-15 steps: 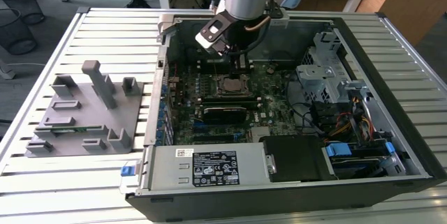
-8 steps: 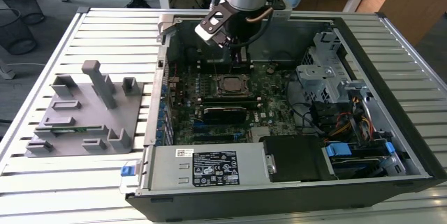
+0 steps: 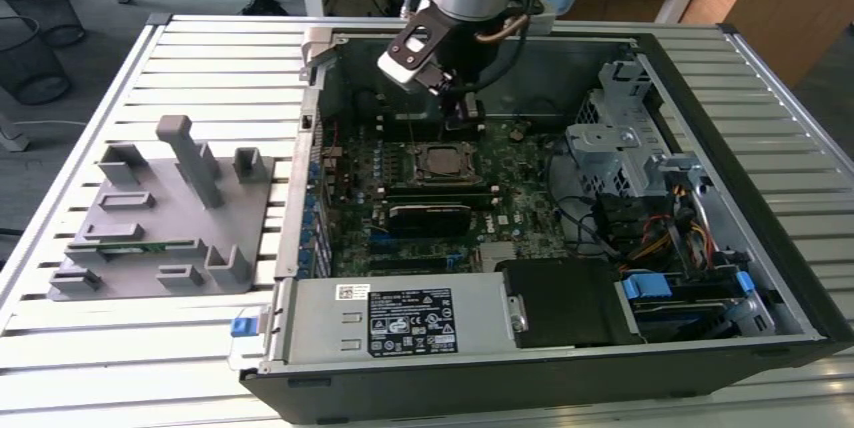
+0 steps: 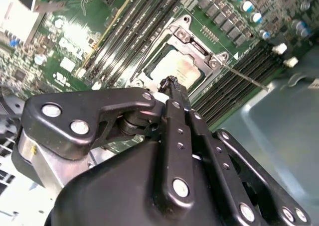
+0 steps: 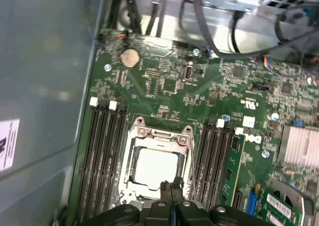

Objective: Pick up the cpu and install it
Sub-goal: 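Install the first cpu locking lever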

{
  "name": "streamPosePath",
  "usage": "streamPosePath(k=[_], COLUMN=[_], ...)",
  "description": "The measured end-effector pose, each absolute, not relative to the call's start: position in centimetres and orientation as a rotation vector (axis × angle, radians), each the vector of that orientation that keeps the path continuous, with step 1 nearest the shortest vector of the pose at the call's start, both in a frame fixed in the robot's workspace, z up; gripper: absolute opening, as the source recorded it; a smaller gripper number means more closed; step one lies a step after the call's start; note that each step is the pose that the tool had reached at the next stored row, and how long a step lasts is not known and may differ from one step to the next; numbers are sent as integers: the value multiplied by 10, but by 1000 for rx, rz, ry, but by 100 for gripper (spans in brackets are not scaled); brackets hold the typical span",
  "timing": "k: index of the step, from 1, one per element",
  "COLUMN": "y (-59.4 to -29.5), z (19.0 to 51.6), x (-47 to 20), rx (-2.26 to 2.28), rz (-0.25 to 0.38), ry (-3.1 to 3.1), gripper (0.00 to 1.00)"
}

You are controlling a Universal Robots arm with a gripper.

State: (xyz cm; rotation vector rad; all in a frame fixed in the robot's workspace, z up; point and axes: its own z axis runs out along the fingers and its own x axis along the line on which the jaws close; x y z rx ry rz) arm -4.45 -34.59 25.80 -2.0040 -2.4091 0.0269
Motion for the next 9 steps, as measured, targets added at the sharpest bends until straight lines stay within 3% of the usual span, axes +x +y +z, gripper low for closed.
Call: streamPosePath(k=[9], y=[-346], z=[258], x=[-44], rx=[-1801], rz=[28], ry=[-2566], gripper=[12])
